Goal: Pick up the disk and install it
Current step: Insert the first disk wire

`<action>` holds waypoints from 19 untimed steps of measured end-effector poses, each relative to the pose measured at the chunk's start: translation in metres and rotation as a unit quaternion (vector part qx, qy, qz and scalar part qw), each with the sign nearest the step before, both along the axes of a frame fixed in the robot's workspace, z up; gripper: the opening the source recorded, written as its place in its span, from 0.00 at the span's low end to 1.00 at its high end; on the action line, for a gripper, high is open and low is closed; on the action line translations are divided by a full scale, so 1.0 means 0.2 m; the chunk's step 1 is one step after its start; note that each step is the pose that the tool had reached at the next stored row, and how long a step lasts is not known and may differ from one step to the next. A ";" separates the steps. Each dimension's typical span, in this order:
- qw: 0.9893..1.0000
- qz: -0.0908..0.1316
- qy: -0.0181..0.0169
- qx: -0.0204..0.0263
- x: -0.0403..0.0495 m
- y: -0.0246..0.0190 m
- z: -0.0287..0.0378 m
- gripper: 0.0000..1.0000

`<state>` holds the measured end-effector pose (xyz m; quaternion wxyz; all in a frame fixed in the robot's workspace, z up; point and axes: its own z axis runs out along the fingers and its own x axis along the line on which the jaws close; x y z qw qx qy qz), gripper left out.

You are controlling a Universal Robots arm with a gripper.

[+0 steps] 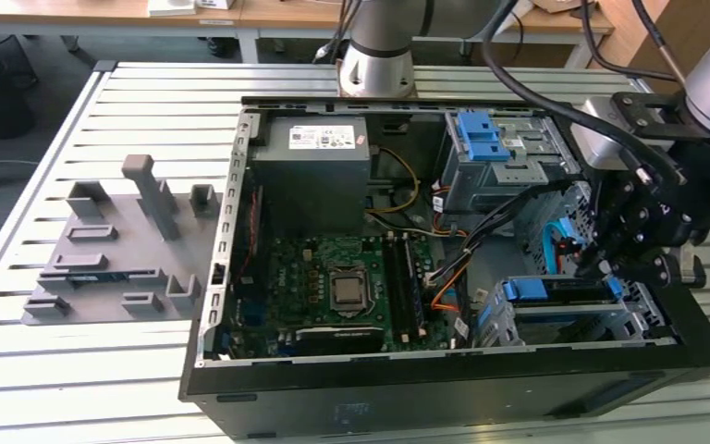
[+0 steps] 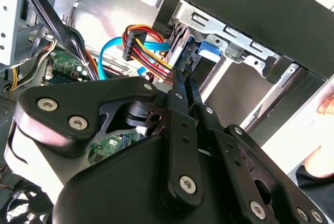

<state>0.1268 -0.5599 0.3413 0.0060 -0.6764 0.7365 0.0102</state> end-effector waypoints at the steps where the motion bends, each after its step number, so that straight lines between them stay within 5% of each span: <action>1: 1.000 0.000 0.000 0.000 0.005 -0.001 -0.001 0.16; 19: 1.000 0.004 0.000 0.000 0.008 -0.012 -0.030 0.16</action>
